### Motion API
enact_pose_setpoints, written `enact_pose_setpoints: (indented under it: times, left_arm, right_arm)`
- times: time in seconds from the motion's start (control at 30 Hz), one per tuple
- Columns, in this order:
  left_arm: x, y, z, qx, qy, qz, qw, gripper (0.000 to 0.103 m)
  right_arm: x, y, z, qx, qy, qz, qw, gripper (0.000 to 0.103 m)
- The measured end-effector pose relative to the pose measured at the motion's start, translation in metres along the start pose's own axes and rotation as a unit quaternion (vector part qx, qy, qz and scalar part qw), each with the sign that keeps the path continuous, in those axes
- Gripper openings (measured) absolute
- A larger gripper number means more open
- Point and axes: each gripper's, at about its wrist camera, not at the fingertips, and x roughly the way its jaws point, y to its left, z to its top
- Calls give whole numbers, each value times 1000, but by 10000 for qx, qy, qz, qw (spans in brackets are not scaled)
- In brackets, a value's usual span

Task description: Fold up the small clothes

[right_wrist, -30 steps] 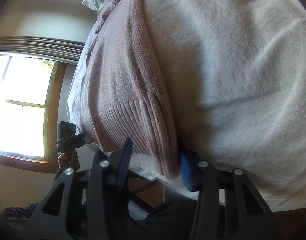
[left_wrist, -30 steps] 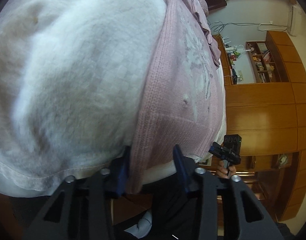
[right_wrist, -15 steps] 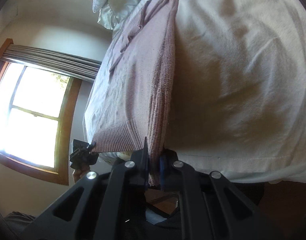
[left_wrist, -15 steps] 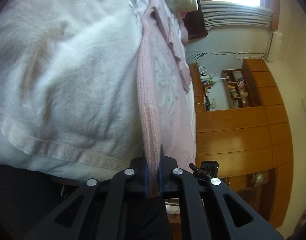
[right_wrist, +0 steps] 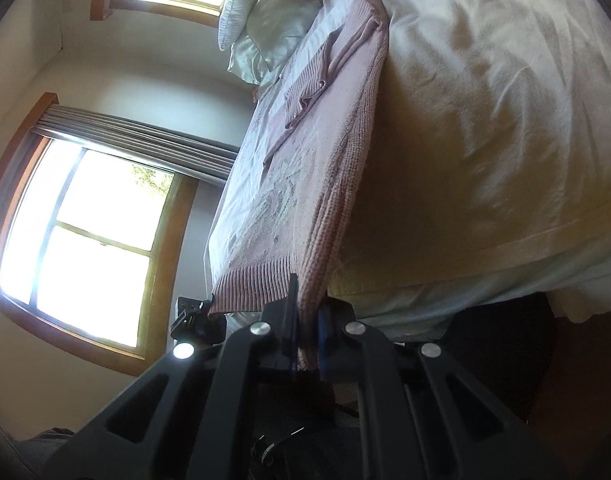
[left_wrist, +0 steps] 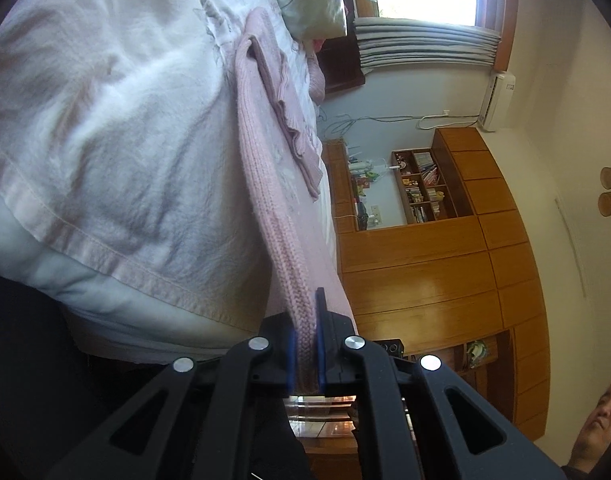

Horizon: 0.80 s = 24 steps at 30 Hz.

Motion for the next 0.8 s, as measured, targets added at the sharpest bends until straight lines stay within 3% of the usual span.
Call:
enact_pose_setpoints:
  times: [0.2,0.37,0.6,0.8]
  left_arm:
    - [-20,-8,-34,-134,24,-329,9994,6]
    - [-19,-12,-35,-608,-148,-766,9951,7]
    - [-4,-40,28,-834,-545,-1328,9861,7]
    - [16,-45,97,-1205,-765,-1184,9827,7]
  right_arm:
    - [-21,5,-21,222,-178,394,9988,6]
    - [-28,23,6,228,-339,721,9966,6]
    - [-24,47,85,154,-552,807,9951,6]
    - [-1,49,155,205,-536,426,9974,6]
